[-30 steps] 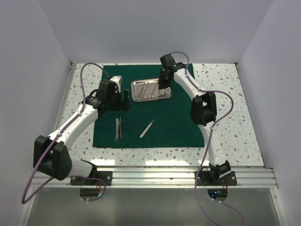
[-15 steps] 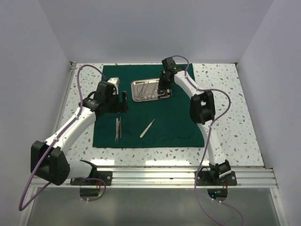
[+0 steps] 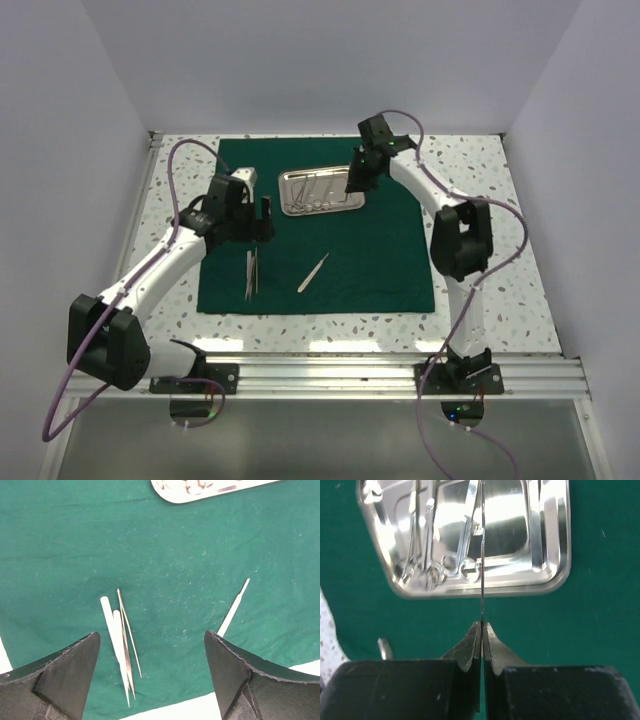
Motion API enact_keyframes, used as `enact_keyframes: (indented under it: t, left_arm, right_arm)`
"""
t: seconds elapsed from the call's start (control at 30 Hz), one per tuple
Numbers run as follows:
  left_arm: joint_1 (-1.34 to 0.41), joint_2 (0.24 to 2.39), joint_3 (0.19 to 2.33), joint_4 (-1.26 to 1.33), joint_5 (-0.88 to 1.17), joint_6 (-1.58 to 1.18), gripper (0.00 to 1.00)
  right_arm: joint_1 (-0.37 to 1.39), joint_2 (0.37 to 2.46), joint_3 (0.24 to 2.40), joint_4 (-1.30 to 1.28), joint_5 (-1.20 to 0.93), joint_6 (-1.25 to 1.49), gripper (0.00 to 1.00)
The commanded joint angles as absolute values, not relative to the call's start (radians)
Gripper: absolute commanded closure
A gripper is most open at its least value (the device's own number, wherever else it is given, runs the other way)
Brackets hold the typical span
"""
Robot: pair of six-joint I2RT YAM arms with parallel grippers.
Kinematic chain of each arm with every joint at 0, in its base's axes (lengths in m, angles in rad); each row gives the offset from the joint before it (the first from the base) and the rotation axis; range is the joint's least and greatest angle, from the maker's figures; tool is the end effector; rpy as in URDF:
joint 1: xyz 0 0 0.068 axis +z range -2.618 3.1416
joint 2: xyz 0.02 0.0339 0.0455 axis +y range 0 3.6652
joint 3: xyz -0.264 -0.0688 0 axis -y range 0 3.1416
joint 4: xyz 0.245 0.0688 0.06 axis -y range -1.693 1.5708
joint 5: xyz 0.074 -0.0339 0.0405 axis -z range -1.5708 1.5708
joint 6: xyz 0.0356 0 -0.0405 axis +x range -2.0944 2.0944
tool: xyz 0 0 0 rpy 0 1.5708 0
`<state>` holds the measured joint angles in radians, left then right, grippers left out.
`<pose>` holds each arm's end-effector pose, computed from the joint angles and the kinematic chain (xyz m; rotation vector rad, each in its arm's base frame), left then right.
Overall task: Open and lay out the surgical kit
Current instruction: Pick up the medical item from the container, then place the medical item in the surgical kit.
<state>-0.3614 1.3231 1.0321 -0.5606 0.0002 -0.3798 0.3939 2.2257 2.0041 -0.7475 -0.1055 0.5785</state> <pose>0.2613 -0.0988 0.2742 -0.0225 2.4505 -0.3339 0.4556 0.1934 0.2374 0.1982 2.6057 0.5008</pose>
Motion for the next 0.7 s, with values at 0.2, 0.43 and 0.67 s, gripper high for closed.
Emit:
enact_keyframes:
  t: [0.2, 0.43, 0.67]
  left_arm:
    - [-0.365, 1.469, 1.095, -0.443, 0.063, -0.353, 0.11]
    - [-0.379, 1.611, 1.236, -0.431, 0.097, -0.334, 0.11]
    - [-0.397, 1.672, 1.335, -0.442, 0.097, -0.333, 0.11]
  right_arm:
    - [0.462, 1.726, 1.452, -0.634, -0.095, 0.59, 1.0]
    - [0.509, 1.542, 1.166, -0.592, -0.069, 0.664, 1.0]
    - [0.597, 1.532, 1.086, -0.563, -0.075, 0.704, 1.0]
